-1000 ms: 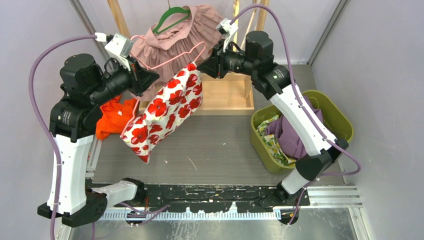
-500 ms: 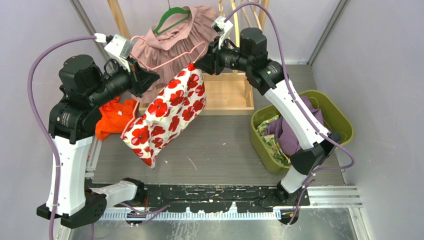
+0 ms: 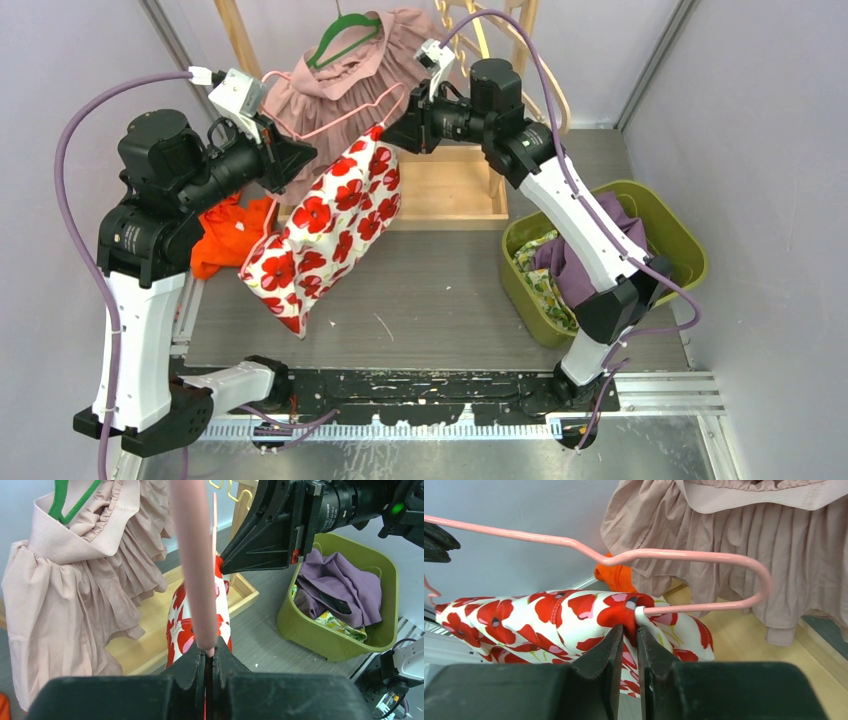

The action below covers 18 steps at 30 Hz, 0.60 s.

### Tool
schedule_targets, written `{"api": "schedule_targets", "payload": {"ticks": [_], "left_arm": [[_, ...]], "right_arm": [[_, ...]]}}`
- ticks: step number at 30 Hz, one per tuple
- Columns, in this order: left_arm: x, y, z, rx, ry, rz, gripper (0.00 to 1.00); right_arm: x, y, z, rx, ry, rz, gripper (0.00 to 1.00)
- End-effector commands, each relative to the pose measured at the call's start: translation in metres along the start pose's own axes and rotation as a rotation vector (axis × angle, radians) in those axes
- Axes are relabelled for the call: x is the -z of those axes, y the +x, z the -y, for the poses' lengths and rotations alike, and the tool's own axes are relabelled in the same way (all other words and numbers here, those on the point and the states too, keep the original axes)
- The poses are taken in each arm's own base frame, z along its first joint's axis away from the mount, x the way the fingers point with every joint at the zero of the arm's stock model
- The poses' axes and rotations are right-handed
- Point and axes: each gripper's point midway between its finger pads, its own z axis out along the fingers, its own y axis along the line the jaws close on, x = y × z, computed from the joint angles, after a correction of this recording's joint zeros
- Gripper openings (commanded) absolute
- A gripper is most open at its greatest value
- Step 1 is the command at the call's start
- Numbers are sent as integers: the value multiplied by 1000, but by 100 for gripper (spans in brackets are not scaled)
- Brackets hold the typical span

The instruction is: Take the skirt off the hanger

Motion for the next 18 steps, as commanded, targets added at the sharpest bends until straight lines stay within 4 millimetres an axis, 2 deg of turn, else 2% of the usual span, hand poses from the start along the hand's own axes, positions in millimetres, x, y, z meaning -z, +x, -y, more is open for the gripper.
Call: {"api": "schedule_targets", "payload": {"ticks": [1,6,10,13,18], "left_arm": [[7,-32,5,-59,7,110,0],[4,-32,4,-57,9,108,0],[2,-31,3,-54,9,105,0],[2,-33,2,-60,1,109,0],[-2,-32,-1,-59,-3,104,0]], "right_arm": [[1,-16,-26,14,-83,53,22],[0,-12,-39,-3,-126,53,25],[-3,-8,-47,-20,-152,42,22],[-2,-11,-61,-36,-202,36,3],[12,-15,-73,-31,-217,29,1]]}}
